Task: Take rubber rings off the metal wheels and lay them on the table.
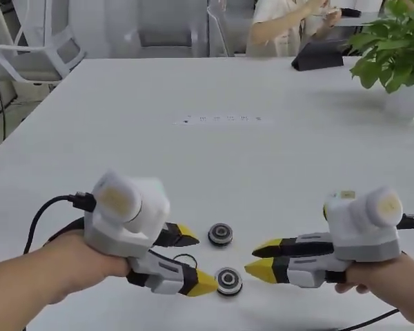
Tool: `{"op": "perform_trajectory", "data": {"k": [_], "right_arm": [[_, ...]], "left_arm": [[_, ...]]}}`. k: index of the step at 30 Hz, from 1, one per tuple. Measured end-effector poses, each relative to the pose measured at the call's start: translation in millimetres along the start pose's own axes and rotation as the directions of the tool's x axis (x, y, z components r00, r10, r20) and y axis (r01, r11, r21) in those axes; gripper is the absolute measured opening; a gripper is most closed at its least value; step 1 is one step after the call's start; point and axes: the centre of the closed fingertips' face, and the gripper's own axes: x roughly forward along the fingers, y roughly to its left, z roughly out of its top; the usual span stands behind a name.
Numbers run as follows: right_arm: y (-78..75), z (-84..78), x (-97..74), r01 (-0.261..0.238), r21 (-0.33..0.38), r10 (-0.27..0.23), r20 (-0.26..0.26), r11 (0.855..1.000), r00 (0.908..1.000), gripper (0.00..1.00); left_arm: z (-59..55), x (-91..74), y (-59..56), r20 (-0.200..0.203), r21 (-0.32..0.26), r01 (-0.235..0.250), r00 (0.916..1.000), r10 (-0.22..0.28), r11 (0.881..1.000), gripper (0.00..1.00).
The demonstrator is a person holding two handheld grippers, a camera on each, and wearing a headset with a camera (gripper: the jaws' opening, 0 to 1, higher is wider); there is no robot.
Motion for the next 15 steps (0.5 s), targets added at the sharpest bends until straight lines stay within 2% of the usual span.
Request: {"op": "perform_trajectory", "data": {"k": [15], "right_arm": [[3.9, -21.8, 6.5, -0.02, -0.04, 0.018, -0.047, 0.999, 0.9987, 0.24]], "left_arm": [[-6.1, 17.7, -7.9, -0.034, 0.014, 0.033, 0.9989, -0.032, 0.999, 0.35]]}}
